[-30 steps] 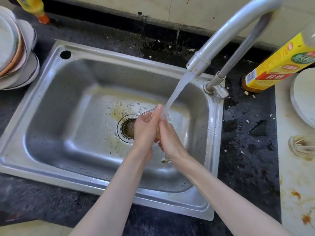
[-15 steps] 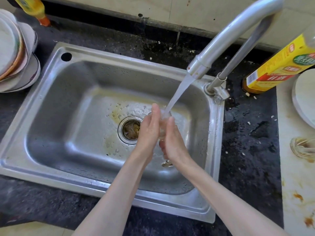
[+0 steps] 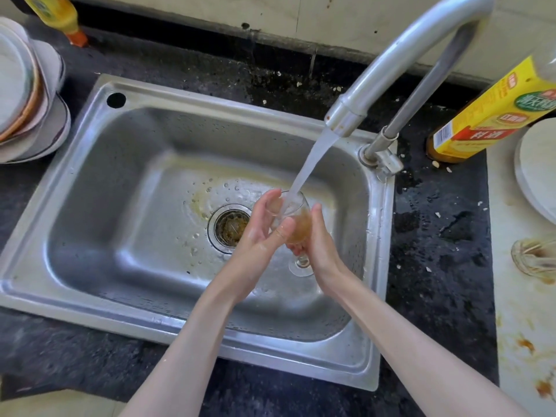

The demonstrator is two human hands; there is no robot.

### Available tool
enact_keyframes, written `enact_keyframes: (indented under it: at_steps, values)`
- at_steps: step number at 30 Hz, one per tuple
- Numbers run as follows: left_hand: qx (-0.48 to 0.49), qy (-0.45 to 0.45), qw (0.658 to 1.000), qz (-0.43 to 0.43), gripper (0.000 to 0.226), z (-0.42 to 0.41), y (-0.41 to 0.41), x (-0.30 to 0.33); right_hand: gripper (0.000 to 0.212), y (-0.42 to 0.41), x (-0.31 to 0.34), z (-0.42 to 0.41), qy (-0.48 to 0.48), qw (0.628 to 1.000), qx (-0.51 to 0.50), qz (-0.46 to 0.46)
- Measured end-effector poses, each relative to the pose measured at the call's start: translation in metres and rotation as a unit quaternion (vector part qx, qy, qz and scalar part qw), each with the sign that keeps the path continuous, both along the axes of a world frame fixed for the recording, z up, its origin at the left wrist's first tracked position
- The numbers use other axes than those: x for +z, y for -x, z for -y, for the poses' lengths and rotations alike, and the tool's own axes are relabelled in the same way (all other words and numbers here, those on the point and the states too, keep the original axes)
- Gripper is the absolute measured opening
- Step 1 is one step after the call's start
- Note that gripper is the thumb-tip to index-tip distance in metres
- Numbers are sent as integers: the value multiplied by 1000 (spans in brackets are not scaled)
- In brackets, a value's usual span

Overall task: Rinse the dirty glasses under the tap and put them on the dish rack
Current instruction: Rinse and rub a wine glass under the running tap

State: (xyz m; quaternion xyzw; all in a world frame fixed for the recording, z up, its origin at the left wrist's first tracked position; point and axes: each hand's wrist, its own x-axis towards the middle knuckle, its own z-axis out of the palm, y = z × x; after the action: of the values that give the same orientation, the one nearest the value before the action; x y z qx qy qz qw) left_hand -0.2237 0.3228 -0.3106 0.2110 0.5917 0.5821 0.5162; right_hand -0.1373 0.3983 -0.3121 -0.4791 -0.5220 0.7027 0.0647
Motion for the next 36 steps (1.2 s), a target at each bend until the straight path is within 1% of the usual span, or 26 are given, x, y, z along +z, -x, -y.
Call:
enact_keyframes:
  at_steps: [4,6,8,10,13,15,17,18,19,21,23,25,28,30,31,32,34,36]
  values:
    - [17,-31,999,15,51,1,2,3,65,2,-1,4,-24,999,-31,-36]
    - [14,-38,999,12,51,1,3,4,66,2,-2,5,-35,997,-34,-56]
    - [10,-39,999,11,56,1,5,6,65,1,-3,6,-38,996,-38,-66]
    - [15,-33,999,8,60,1,6,10,64,1,-5,5,-41,996,-35,-65]
    - [63,9,998,-13,52,-1,5,13,59,-1,-9,6,-30,997,-14,-65]
    - [89,63,994,-29,50,-3,7,11,48,-4,-8,7,24,997,-8,-72]
    - [72,109,991,-18,41,-3,10,7,28,-8,-3,7,136,987,-29,-77]
    - [55,130,990,-10,32,-1,11,4,24,-9,0,6,192,978,-38,-68]
    - [39,153,987,-3,27,2,11,1,25,-11,2,4,239,969,-42,-47]
    - [17,190,982,9,22,10,8,-5,36,-15,4,1,310,950,-43,-6]
    - [11,200,980,18,19,17,5,-9,45,-18,5,0,339,940,-20,18]
    - [10,195,980,34,20,20,4,-11,55,-22,5,2,333,942,23,29]
    - [0,173,983,58,46,17,1,-5,66,-22,8,5,326,942,82,8]
    - [4,154,987,40,53,13,-1,1,72,-18,7,5,300,950,89,0]
    - [6,148,989,15,54,11,-2,4,75,-15,7,5,253,963,91,11]
    - [10,143,990,-11,55,9,-1,7,75,-13,5,4,184,978,94,29]
    - [26,128,990,-46,51,6,1,11,72,-8,3,2,63,992,90,61]
    - [42,104,992,-62,47,5,4,13,67,-4,1,-1,12,996,63,57]
